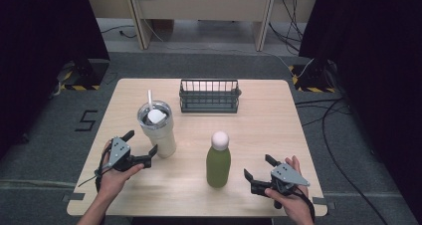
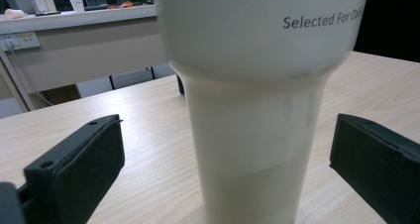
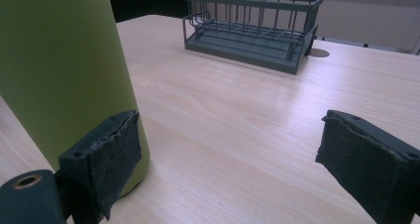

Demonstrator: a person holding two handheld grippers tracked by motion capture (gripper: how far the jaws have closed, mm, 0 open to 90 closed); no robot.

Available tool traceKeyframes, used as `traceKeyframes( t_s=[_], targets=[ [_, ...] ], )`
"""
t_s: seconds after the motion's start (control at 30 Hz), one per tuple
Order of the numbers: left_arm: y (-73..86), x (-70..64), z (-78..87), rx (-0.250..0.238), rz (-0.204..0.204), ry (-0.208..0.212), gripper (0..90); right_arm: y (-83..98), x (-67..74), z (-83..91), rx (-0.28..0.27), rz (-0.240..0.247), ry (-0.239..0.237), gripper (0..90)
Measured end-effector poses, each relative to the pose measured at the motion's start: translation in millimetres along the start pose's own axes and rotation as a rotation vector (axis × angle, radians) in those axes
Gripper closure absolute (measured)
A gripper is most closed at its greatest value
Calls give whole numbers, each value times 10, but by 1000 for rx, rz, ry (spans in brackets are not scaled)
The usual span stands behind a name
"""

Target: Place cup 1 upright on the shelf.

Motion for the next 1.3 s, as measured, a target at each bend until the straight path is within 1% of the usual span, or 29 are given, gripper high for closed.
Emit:
traceKeyframes(
  t_s=[0.17, 0.37, 0.53, 0.9, 1.1, 1.3],
  targets=[
    [-8, -13, -23, -4, -2, 10, 9, -4, 10, -5, -1, -1, -5, 96],
    [-31, -32, -107, -4, 1, 26, 9, -41, 34, -3, -8, 0, -18, 98],
    [-45, -49, -162, -4, -3, 30, 8, -45, 36, -2, -11, -4, -20, 99],
    [-36, -34, -210, 3, 2, 34, 7, -35, 39, -8, -6, -7, -20, 103],
    [-41, -46, -247, 2, 2, 44, 6, -29, 48, -17, -1, -5, -20, 105],
    [-57, -50, -320, 1, -1, 47, 4, -26, 52, -24, 1, -7, -21, 105]
  ],
)
Point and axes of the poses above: each handheld gripper's, and its own axes: z roughly backward along the jaws, y roughly out of its underside, x roughly to its left, the point moved 2 cm from there along -z, roughly forward along the jaws, and after that the axes turned 2 degrees about -y, right-handed, at the moved point
